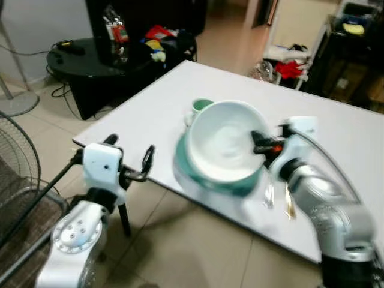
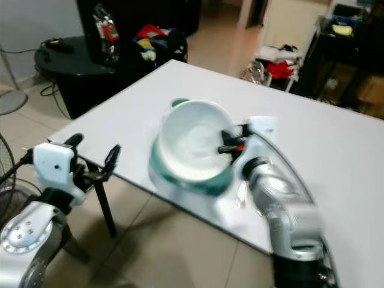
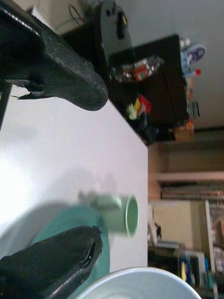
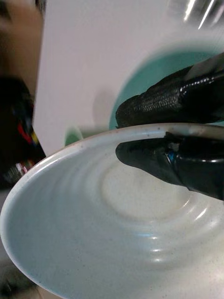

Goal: Setting the table

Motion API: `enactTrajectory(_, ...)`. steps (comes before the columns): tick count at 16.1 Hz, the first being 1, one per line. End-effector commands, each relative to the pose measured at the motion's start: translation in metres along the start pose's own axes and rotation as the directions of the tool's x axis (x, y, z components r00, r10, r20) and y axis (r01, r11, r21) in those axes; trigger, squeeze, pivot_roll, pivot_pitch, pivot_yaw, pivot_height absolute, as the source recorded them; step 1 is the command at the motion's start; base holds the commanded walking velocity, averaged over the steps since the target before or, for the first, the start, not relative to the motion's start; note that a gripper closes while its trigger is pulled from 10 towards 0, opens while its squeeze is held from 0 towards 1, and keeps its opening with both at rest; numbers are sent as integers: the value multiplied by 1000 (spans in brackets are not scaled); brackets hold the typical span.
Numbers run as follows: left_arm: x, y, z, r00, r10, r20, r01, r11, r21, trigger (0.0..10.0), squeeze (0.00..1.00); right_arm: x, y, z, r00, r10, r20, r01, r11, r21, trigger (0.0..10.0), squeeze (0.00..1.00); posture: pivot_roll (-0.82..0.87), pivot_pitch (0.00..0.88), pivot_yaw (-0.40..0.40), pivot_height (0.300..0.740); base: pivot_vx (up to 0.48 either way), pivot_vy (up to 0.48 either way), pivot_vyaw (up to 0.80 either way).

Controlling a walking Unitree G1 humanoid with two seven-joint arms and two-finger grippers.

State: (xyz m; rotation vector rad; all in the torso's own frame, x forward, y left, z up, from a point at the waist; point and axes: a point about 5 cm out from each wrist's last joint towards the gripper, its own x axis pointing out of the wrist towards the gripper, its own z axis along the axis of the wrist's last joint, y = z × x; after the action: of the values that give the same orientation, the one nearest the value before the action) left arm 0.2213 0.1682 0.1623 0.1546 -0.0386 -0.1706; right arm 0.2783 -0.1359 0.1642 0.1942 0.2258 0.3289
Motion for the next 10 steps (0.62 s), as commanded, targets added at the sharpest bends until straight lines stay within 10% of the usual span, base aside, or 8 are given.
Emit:
enactTrajectory(1,2,-3,1,1000,-15,4,15,1000,-4,10000,0,-1,-4,13,998,-11,59,12,1000,-16,10000,0,52,0,-53,740,394,0,0)
enactTrajectory(10,5,-3,2,999,-39,7,39,999,7,10000,0,2,-9,18,996,-48,69,46,999,23,10000,0,55,0,-45,740,400,0,0)
